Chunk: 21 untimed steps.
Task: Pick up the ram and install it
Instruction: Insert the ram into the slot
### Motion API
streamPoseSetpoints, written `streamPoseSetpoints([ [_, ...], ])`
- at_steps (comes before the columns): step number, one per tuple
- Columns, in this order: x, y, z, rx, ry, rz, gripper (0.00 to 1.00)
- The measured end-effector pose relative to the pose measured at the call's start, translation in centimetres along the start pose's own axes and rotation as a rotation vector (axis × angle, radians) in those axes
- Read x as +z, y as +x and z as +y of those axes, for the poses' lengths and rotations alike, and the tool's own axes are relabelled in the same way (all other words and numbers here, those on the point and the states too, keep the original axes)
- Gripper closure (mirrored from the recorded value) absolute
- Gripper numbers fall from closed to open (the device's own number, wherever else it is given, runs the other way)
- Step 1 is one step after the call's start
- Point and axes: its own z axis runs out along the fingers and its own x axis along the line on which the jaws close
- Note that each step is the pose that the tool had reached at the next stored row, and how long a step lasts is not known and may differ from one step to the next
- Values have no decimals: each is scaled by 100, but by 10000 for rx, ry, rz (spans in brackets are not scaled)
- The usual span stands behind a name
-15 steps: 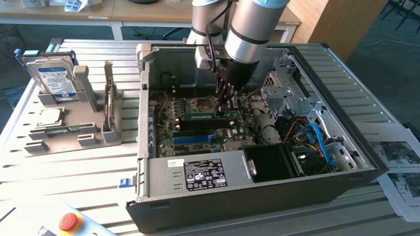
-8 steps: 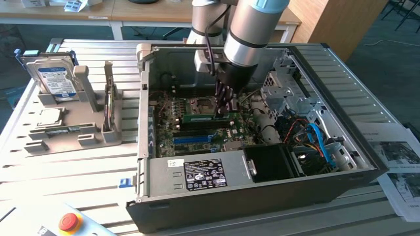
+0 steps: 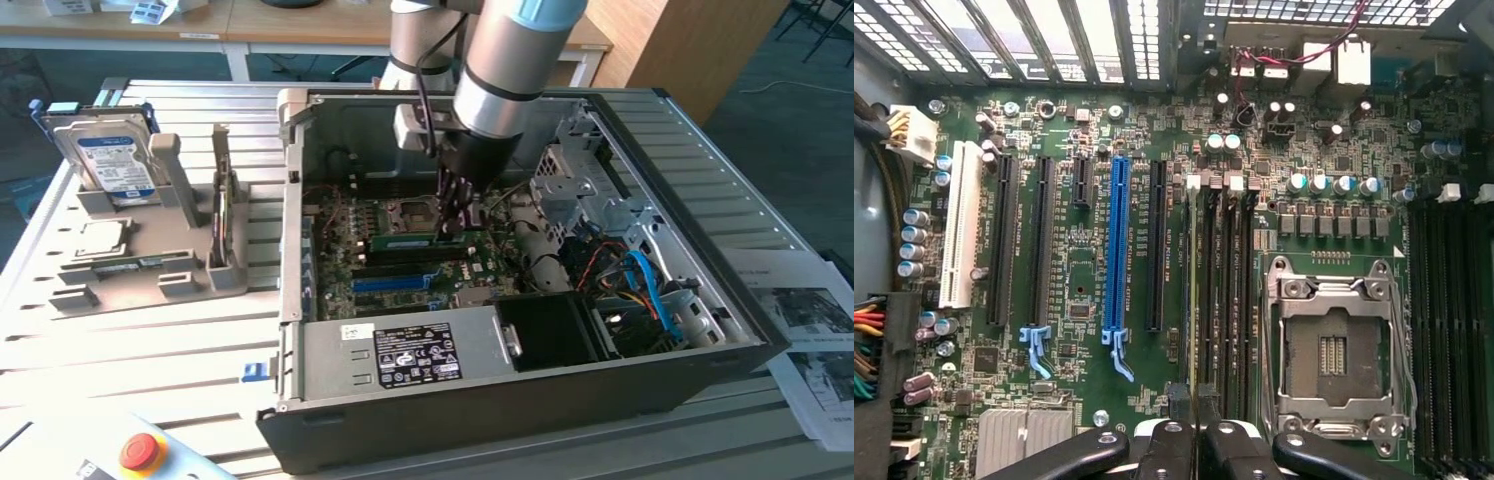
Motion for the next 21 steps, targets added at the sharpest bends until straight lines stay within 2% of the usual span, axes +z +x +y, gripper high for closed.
streamPoseSetpoints([
  [8, 7, 0, 15, -49, 6, 9, 88],
  [15, 23, 0, 18, -48, 72, 10, 88],
  [21, 28, 0, 20, -48, 82, 8, 88],
])
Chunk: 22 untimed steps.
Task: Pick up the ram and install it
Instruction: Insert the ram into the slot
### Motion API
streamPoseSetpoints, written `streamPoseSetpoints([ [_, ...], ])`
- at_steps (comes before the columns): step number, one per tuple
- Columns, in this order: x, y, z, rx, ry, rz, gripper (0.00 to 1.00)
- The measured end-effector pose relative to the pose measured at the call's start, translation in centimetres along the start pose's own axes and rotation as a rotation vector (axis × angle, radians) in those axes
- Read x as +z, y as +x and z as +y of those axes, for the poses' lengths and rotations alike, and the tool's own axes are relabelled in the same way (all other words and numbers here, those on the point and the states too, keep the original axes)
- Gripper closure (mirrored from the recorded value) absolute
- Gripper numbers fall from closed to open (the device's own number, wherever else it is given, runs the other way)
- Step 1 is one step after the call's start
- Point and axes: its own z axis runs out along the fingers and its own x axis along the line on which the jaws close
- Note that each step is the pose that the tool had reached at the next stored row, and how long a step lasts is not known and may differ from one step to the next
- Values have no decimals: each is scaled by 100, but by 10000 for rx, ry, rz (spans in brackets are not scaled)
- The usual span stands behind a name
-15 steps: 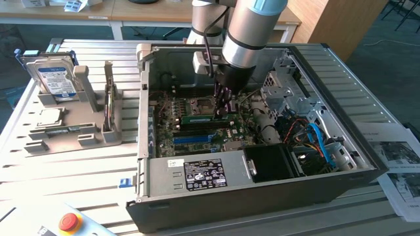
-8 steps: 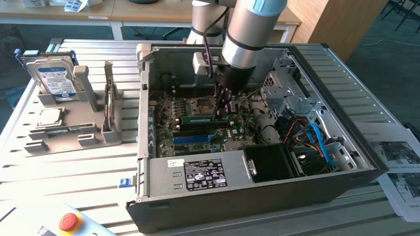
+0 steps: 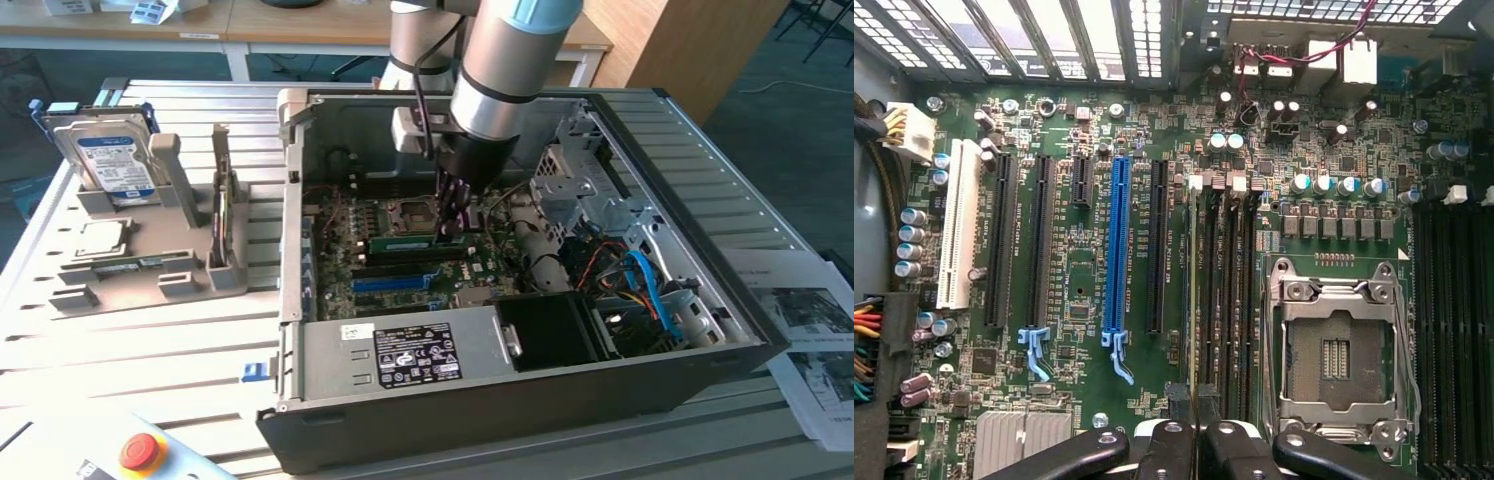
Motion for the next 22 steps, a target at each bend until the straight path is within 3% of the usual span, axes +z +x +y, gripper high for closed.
streamPoseSetpoints([
  [22, 42, 0, 25, 2, 65, 39, 88],
])
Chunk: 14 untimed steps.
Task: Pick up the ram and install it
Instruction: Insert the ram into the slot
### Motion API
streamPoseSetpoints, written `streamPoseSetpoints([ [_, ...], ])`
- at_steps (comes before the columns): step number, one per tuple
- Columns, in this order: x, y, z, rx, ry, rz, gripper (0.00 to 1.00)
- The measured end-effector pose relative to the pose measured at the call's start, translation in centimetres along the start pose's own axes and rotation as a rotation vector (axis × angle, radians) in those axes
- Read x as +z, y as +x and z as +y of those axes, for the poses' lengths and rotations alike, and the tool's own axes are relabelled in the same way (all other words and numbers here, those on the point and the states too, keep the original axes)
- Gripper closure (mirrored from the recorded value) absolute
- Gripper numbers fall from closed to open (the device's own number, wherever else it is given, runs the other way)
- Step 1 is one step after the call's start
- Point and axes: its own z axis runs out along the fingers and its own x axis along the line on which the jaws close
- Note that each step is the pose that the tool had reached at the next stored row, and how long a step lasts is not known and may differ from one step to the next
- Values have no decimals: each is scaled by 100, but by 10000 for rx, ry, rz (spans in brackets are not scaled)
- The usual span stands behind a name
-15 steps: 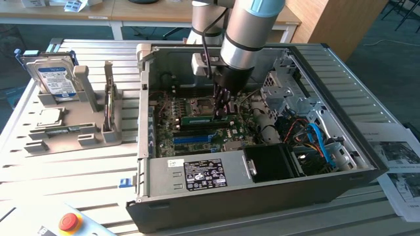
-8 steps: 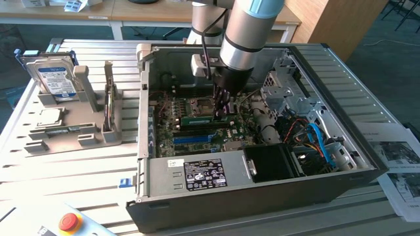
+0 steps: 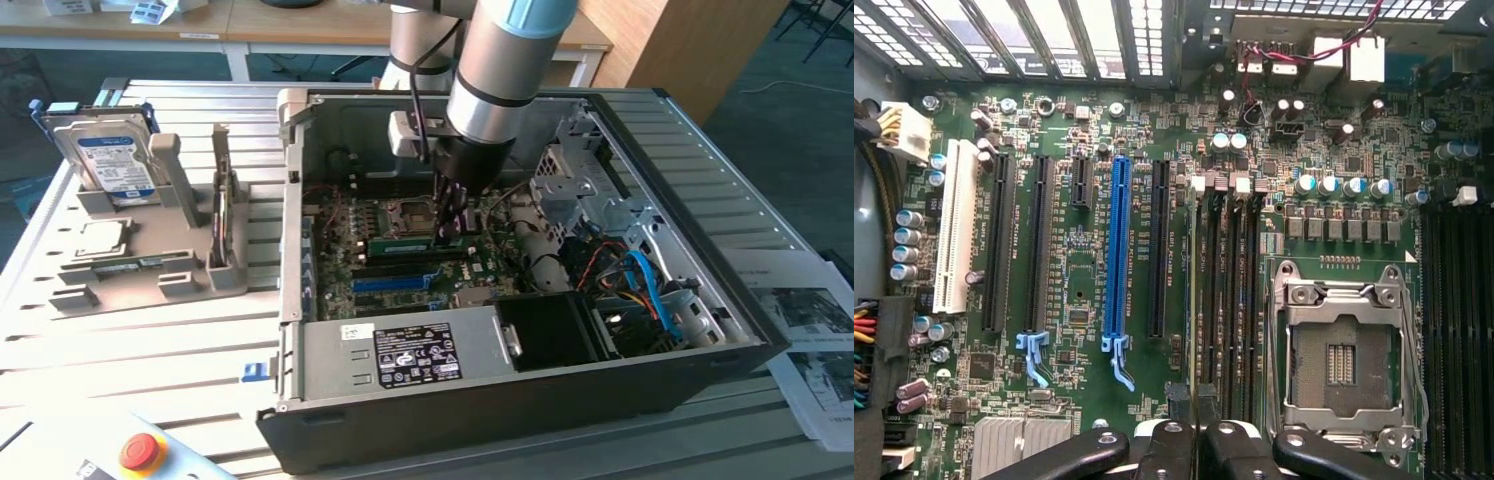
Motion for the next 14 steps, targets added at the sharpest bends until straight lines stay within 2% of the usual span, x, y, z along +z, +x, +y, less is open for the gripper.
streamPoseSetpoints([
  [14, 0, 0, 5, 0, 86, 3, 88],
])
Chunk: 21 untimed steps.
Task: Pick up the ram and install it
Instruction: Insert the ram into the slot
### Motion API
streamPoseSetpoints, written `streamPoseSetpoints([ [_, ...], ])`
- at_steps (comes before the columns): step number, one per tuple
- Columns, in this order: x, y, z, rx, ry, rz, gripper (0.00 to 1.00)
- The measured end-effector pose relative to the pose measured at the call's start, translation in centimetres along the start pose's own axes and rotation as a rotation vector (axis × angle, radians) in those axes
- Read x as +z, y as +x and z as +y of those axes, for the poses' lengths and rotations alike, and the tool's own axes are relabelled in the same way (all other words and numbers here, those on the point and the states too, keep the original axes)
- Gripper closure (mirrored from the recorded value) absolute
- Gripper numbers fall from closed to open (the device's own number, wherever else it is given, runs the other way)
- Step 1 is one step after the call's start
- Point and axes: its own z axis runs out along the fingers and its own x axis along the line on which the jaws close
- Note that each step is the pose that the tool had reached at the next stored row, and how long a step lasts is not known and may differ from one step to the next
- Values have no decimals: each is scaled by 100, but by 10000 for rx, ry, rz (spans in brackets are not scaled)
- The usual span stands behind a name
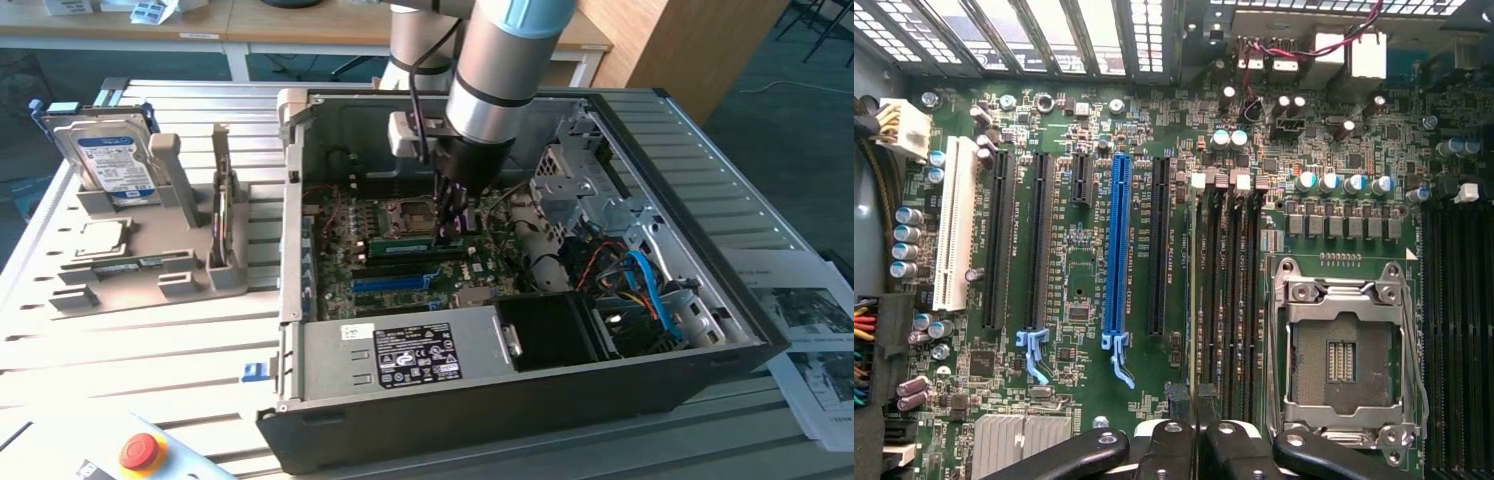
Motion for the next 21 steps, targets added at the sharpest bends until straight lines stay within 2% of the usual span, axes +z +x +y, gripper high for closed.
streamPoseSetpoints([
  [11, 1, 0, 15, -2, 118, 2, 88],
  [21, 4, -7, 33, -3, 124, 1, 88],
])
